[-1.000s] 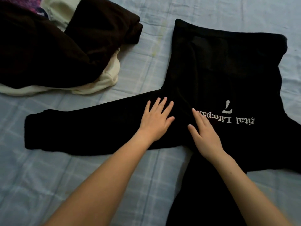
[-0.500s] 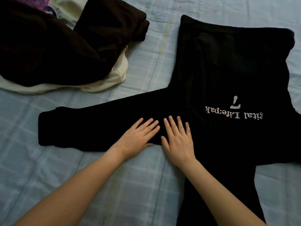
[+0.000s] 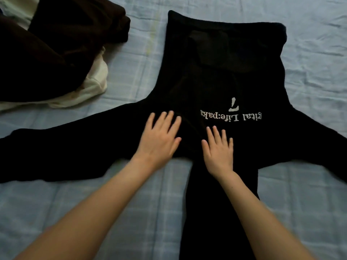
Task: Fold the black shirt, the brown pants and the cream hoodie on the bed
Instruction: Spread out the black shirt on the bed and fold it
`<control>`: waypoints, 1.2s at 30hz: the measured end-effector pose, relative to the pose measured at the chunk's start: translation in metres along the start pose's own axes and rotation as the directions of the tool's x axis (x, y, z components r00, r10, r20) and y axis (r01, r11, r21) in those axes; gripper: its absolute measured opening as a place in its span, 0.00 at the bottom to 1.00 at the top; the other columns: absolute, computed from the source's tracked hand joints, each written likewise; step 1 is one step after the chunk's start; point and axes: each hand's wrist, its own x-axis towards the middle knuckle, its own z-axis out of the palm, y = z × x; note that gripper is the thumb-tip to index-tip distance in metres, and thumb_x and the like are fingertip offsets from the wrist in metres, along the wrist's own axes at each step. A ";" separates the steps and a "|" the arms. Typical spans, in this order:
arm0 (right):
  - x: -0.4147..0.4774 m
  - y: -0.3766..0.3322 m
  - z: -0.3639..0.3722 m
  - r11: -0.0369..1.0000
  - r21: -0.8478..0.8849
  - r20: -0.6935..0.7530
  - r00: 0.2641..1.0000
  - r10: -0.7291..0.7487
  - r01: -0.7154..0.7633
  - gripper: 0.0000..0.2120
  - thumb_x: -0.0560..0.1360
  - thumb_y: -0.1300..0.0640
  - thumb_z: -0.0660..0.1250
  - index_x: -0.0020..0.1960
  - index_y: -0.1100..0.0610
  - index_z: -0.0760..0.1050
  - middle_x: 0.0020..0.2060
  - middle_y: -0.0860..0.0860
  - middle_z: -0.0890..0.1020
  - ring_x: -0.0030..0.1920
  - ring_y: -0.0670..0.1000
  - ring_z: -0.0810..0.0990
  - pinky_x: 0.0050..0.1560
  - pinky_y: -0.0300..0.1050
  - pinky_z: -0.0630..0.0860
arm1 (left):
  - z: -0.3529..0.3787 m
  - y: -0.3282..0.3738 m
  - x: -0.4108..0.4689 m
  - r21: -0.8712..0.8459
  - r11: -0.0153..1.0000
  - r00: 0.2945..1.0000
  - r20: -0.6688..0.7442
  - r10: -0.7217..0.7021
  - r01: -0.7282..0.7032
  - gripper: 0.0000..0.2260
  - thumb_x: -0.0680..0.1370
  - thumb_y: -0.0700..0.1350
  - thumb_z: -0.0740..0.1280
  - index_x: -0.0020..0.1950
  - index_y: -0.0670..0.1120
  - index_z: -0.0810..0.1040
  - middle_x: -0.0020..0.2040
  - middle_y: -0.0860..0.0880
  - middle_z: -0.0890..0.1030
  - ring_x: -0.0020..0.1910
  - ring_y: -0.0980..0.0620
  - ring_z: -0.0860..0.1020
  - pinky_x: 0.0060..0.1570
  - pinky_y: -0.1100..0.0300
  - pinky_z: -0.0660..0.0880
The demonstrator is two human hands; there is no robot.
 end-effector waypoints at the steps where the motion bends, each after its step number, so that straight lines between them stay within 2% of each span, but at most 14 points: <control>1: 0.002 0.004 -0.001 0.999 0.043 -0.007 0.999 -0.033 0.033 0.27 0.83 0.43 0.43 0.80 0.50 0.50 0.80 0.49 0.52 0.80 0.54 0.46 0.77 0.54 0.41 | 0.010 0.019 0.009 -0.045 0.998 0.999 0.009 0.049 -0.049 0.27 0.80 0.55 0.52 0.76 0.44 0.65 0.75 0.42 0.65 0.74 0.43 0.64 0.73 0.42 0.58; 3: -0.003 0.024 -0.005 0.979 0.176 -0.027 0.995 -0.096 0.099 0.29 0.81 0.41 0.40 0.79 0.48 0.54 0.79 0.47 0.56 0.79 0.50 0.47 0.76 0.48 0.40 | 0.032 0.046 0.014 -0.070 0.993 0.986 0.127 0.105 -0.097 0.28 0.81 0.57 0.46 0.80 0.48 0.52 0.80 0.47 0.54 0.79 0.47 0.52 0.76 0.45 0.49; 6: -0.029 0.061 -0.006 0.973 -0.014 0.002 0.973 -0.232 0.232 0.29 0.82 0.41 0.38 0.80 0.49 0.49 0.79 0.46 0.53 0.79 0.48 0.45 0.77 0.45 0.39 | 0.053 0.050 0.010 -0.040 0.996 0.963 0.256 0.083 -0.075 0.28 0.82 0.58 0.44 0.80 0.49 0.44 0.81 0.49 0.47 0.79 0.49 0.44 0.76 0.47 0.44; 8: -0.030 0.072 -0.011 0.958 -0.058 0.049 0.959 -0.279 0.281 0.27 0.83 0.44 0.42 0.80 0.50 0.48 0.80 0.48 0.52 0.79 0.49 0.44 0.78 0.47 0.41 | 0.049 0.049 0.013 -0.026 0.997 0.961 0.267 0.077 -0.073 0.28 0.83 0.58 0.46 0.80 0.49 0.45 0.80 0.48 0.48 0.79 0.49 0.46 0.75 0.47 0.45; 10: -0.033 0.070 -0.022 0.952 0.033 0.032 0.951 -0.307 0.306 0.25 0.84 0.46 0.46 0.80 0.50 0.52 0.79 0.48 0.55 0.80 0.50 0.47 0.78 0.48 0.43 | 0.032 0.053 0.012 -0.045 0.997 0.968 0.237 0.078 -0.069 0.28 0.83 0.56 0.51 0.80 0.49 0.48 0.80 0.45 0.53 0.79 0.47 0.51 0.75 0.47 0.49; 14: -0.097 0.093 -0.031 0.900 0.352 -0.105 0.967 -0.234 0.256 0.23 0.83 0.53 0.59 0.77 0.53 0.63 0.76 0.51 0.65 0.77 0.51 0.60 0.77 0.50 0.57 | -0.002 0.074 -0.036 -0.358 0.929 0.988 0.085 0.132 -0.094 0.24 0.81 0.49 0.61 0.77 0.48 0.63 0.75 0.43 0.66 0.74 0.43 0.64 0.72 0.46 0.59; 16: -0.144 0.113 -0.025 0.902 0.392 -0.103 0.983 -0.152 0.180 0.24 0.81 0.54 0.63 0.75 0.55 0.66 0.74 0.53 0.67 0.75 0.54 0.64 0.74 0.52 0.62 | -0.009 0.090 -0.074 -0.576 0.810 0.986 0.168 -0.018 0.113 0.24 0.80 0.49 0.64 0.75 0.47 0.66 0.71 0.43 0.71 0.69 0.45 0.71 0.69 0.51 0.65; 19: -0.188 0.137 -0.016 0.904 0.426 -0.061 0.998 -0.018 0.042 0.26 0.80 0.50 0.65 0.76 0.51 0.64 0.74 0.54 0.65 0.73 0.57 0.64 0.72 0.52 0.63 | -0.013 0.121 -0.115 -0.769 0.387 0.859 0.481 -0.176 0.510 0.27 0.78 0.52 0.67 0.76 0.55 0.62 0.66 0.49 0.75 0.58 0.55 0.77 0.63 0.55 0.73; 20: -0.197 0.141 -0.014 0.874 0.486 -0.023 1.000 0.019 -0.006 0.28 0.79 0.48 0.65 0.77 0.47 0.63 0.74 0.54 0.64 0.72 0.55 0.64 0.70 0.48 0.64 | -0.012 0.129 -0.122 -0.789 0.257 0.830 0.531 -0.170 0.558 0.29 0.78 0.53 0.68 0.76 0.58 0.59 0.67 0.50 0.75 0.60 0.56 0.77 0.64 0.54 0.73; 21: -0.203 0.143 -0.011 0.827 0.560 0.029 0.999 0.038 -0.048 0.29 0.78 0.46 0.65 0.77 0.43 0.60 0.73 0.53 0.64 0.71 0.52 0.64 0.68 0.43 0.63 | -0.011 0.136 -0.127 -0.801 0.194 0.824 0.542 -0.168 0.566 0.32 0.77 0.53 0.69 0.76 0.60 0.57 0.69 0.51 0.73 0.63 0.56 0.75 0.66 0.54 0.71; 24: -0.214 0.150 -0.008 0.740 0.669 0.136 0.990 -0.030 -0.069 0.35 0.75 0.45 0.70 0.77 0.39 0.57 0.67 0.46 0.69 0.65 0.41 0.68 0.64 0.35 0.63 | -0.012 0.147 -0.133 -0.827 0.258 0.866 0.468 -0.176 0.500 0.38 0.73 0.46 0.74 0.76 0.62 0.56 0.71 0.57 0.70 0.68 0.57 0.72 0.67 0.59 0.69; 27: -0.218 0.159 -0.015 0.708 0.706 0.161 0.977 -0.141 -0.014 0.40 0.70 0.56 0.76 0.74 0.37 0.60 0.61 0.35 0.73 0.61 0.34 0.73 0.59 0.27 0.67 | -0.018 0.154 -0.136 -0.859 0.301 0.907 0.362 -0.217 0.415 0.38 0.71 0.36 0.73 0.74 0.59 0.62 0.67 0.66 0.70 0.67 0.64 0.70 0.65 0.68 0.67; 31: -0.215 0.167 -0.039 0.656 0.754 0.066 0.992 -0.106 0.020 0.34 0.66 0.69 0.75 0.66 0.44 0.74 0.57 0.38 0.80 0.59 0.38 0.78 0.60 0.32 0.72 | -0.035 0.152 -0.136 -0.884 0.283 0.909 0.286 -0.303 0.372 0.29 0.70 0.34 0.75 0.69 0.50 0.73 0.64 0.55 0.77 0.64 0.60 0.75 0.66 0.59 0.71; 36: -0.193 0.172 -0.103 0.570 0.811 -0.136 0.990 -0.029 0.128 0.26 0.66 0.66 0.78 0.54 0.41 0.80 0.47 0.38 0.84 0.50 0.38 0.82 0.48 0.29 0.76 | -0.072 0.136 -0.105 -0.928 0.155 0.878 0.252 -0.406 0.338 0.25 0.68 0.36 0.78 0.61 0.54 0.79 0.56 0.54 0.83 0.55 0.61 0.80 0.53 0.69 0.75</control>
